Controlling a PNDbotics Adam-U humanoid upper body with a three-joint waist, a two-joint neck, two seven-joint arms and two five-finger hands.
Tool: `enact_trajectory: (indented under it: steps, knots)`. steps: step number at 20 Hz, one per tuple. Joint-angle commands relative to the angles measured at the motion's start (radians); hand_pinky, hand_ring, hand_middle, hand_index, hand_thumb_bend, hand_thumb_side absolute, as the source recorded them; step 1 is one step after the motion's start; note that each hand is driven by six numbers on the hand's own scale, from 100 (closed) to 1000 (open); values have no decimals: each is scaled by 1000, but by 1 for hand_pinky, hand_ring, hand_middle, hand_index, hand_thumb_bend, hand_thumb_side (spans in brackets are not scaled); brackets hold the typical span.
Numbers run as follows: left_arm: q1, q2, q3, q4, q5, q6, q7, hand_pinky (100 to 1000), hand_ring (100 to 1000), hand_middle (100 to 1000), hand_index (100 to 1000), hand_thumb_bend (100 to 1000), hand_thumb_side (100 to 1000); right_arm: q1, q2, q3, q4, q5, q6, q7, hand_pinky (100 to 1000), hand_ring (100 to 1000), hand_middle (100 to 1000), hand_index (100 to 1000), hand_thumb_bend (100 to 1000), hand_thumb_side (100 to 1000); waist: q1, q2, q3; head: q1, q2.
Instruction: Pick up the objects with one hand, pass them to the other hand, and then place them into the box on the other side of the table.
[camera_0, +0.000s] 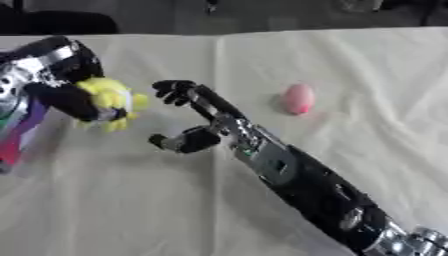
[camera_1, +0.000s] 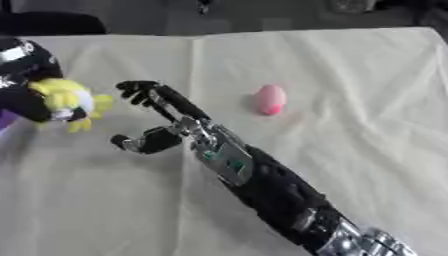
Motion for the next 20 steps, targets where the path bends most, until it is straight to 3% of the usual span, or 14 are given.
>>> enact_trajectory:
  steps: [1, 10, 20]
  knots:
    - [5, 81, 74, -53, 48, 28, 82, 740, 443, 273, 322, 517, 100, -14, -17, -12, -25, -12, 10, -5, 772, 768, 777, 886, 451, 195, 1, -20, 3, 16, 6]
    - [73, 238, 164, 46, 139, 59, 226, 744, 447, 278, 328, 517, 100, -17, -32, -15, -54, -39, 13, -8, 769, 763, 774, 881, 446, 186, -5, -13, 0, 88, 6]
    - [99, 277, 226, 245, 180, 38, 296, 745, 459, 293, 344, 475, 100, -26, -59, -26, -136, -98, 29, -17, 766, 755, 769, 871, 442, 162, -27, -1, -7, 187, -39]
